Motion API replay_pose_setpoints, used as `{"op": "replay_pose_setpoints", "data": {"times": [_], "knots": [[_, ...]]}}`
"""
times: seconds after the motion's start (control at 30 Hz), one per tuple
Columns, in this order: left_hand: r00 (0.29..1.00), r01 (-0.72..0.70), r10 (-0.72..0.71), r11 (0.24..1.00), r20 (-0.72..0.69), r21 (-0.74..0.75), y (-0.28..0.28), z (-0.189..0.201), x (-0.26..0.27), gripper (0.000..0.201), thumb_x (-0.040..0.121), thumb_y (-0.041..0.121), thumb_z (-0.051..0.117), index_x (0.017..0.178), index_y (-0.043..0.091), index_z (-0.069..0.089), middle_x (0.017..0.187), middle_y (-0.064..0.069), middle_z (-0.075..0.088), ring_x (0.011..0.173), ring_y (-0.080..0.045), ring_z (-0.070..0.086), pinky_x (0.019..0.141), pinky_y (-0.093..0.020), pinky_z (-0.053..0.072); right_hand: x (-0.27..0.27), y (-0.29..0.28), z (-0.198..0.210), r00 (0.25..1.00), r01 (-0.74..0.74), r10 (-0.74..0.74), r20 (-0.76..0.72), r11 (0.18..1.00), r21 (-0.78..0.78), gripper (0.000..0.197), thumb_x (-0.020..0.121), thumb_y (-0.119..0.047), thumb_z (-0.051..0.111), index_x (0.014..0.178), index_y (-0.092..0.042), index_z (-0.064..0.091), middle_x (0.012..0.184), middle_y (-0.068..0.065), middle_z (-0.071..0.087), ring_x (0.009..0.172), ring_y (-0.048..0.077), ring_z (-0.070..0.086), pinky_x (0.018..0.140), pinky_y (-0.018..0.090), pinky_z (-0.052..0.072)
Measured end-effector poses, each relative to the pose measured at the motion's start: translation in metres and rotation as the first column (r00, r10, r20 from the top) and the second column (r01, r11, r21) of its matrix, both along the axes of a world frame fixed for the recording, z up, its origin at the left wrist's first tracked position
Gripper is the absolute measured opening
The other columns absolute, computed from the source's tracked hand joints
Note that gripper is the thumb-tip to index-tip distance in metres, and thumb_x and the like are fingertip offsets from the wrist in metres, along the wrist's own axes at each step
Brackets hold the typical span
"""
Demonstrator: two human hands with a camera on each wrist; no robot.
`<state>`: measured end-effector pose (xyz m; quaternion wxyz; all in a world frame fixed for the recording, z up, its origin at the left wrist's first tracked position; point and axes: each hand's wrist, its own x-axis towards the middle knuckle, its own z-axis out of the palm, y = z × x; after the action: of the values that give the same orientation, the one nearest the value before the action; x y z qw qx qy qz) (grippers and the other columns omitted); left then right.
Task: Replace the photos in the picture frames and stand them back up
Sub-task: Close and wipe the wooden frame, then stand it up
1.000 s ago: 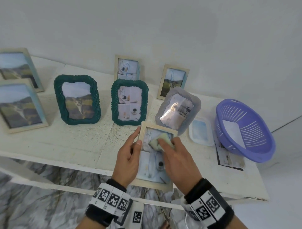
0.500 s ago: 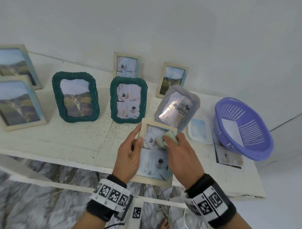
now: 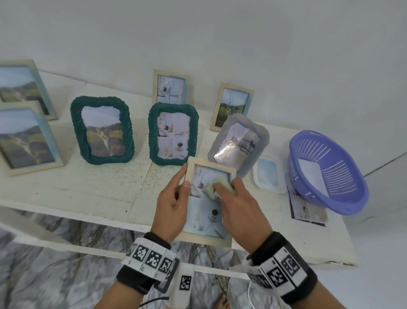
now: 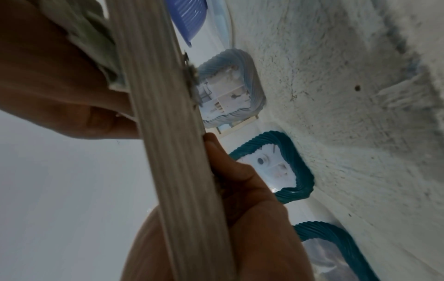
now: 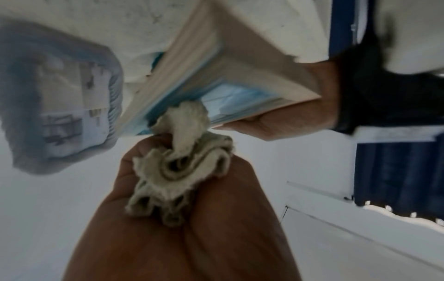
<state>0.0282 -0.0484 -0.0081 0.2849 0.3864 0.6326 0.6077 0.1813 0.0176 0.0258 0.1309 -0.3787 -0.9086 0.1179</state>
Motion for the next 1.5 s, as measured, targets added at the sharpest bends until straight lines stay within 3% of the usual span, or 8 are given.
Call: {"op": "replay_pose_setpoints", "data": {"times": [0.2, 0.33, 0.47, 0.67, 0.8, 0.9, 1.17, 1.5], "knots": [[0.999, -0.025, 0.025, 0.999, 0.022, -0.02, 0.001, -0.003, -0.009, 0.04, 0.102, 0.015, 0.045, 0.141, 0.025, 0.048, 0.053, 0.012, 0.027, 0.046, -0.003, 0.025, 0.045, -0.013, 0.025, 0.011, -0.031, 0.005, 0.926, -0.368, 0.367, 0.087, 0.93, -0.008, 0.052, 0.074, -0.003, 0.071, 0.122, -0.018, 0.058, 0.1, 0.006, 0.05, 0.062, 0.012, 0.044, 0.055, 0.022, 0.047], [0.999, -0.018, 0.019, 0.999, 0.03, -0.033, -0.001, -0.004, -0.008, 0.04, 0.102, 0.018, 0.045, 0.141, 0.028, 0.048, 0.059, -0.005, 0.028, 0.045, -0.004, 0.023, 0.044, -0.013, 0.025, 0.024, -0.014, 0.009, 0.932, -0.328, 0.325, 0.159, 0.945, -0.01, 0.034, 0.087, -0.014, 0.06, 0.12, -0.023, 0.058, 0.098, 0.002, 0.047, 0.068, 0.013, 0.046, 0.057, 0.025, 0.05], [0.999, -0.016, 0.016, 1.0, 0.029, -0.027, 0.002, 0.001, -0.004, 0.04, 0.102, 0.017, 0.045, 0.141, 0.027, 0.047, 0.049, 0.014, 0.026, 0.044, -0.004, 0.024, 0.044, -0.011, 0.024, 0.012, 0.002, 0.014, 0.983, -0.144, 0.138, 0.119, 0.989, 0.044, 0.039, 0.079, -0.005, 0.06, 0.116, -0.017, 0.058, 0.097, 0.005, 0.044, 0.066, 0.014, 0.031, 0.053, 0.028, 0.042], [1.0, -0.028, 0.028, 0.999, 0.012, -0.038, 0.004, 0.003, -0.013, 0.04, 0.103, 0.018, 0.045, 0.141, 0.028, 0.049, 0.055, 0.003, 0.032, 0.044, -0.003, 0.023, 0.043, -0.012, 0.024, 0.021, -0.03, 0.015, 0.902, -0.39, 0.398, 0.169, 0.918, -0.076, 0.049, 0.08, -0.004, 0.066, 0.124, -0.023, 0.056, 0.104, 0.003, 0.048, 0.07, 0.01, 0.042, 0.063, 0.023, 0.05], [1.0, -0.013, 0.013, 0.999, 0.017, -0.031, 0.002, 0.001, -0.011, 0.04, 0.103, 0.018, 0.045, 0.141, 0.03, 0.047, 0.051, 0.013, 0.029, 0.045, -0.003, 0.023, 0.044, -0.012, 0.025, 0.025, -0.006, 0.022, 0.937, -0.251, 0.247, 0.246, 0.968, -0.014, 0.043, 0.079, 0.001, 0.065, 0.114, -0.023, 0.057, 0.1, 0.001, 0.043, 0.072, 0.013, 0.047, 0.059, 0.028, 0.055], [0.999, 0.034, -0.034, 0.999, 0.015, -0.024, 0.002, 0.001, -0.008, 0.04, 0.103, 0.021, 0.045, 0.141, 0.031, 0.047, 0.061, -0.006, 0.034, 0.049, -0.005, 0.024, 0.046, -0.015, 0.027, 0.019, 0.012, 0.028, 0.958, -0.129, 0.108, 0.265, 0.99, 0.062, 0.038, 0.079, 0.003, 0.057, 0.111, -0.017, 0.058, 0.099, 0.005, 0.042, 0.071, 0.021, 0.047, 0.055, 0.033, 0.049], [0.998, -0.029, 0.031, 0.999, 0.046, -0.039, 0.001, 0.001, -0.019, 0.039, 0.103, 0.018, 0.044, 0.14, 0.028, 0.05, 0.055, 0.005, 0.036, 0.044, -0.003, 0.024, 0.043, -0.011, 0.026, 0.027, -0.026, 0.02, 0.891, -0.326, 0.344, 0.297, 0.939, -0.11, 0.042, 0.08, -0.001, 0.058, 0.116, -0.023, 0.055, 0.103, 0.003, 0.042, 0.068, 0.015, 0.042, 0.057, 0.03, 0.05], [0.999, -0.028, 0.028, 1.0, 0.021, 0.009, 0.009, 0.012, -0.013, 0.039, 0.103, 0.017, 0.044, 0.141, 0.025, 0.049, 0.057, 0.003, 0.04, 0.044, -0.004, 0.026, 0.045, -0.011, 0.025, 0.003, -0.019, 0.024, 0.977, -0.015, -0.007, 0.213, 0.994, 0.104, 0.03, 0.071, 0.001, 0.063, 0.098, -0.012, 0.061, 0.092, 0.009, 0.045, 0.063, 0.021, 0.042, 0.041, 0.028, 0.038]]}}
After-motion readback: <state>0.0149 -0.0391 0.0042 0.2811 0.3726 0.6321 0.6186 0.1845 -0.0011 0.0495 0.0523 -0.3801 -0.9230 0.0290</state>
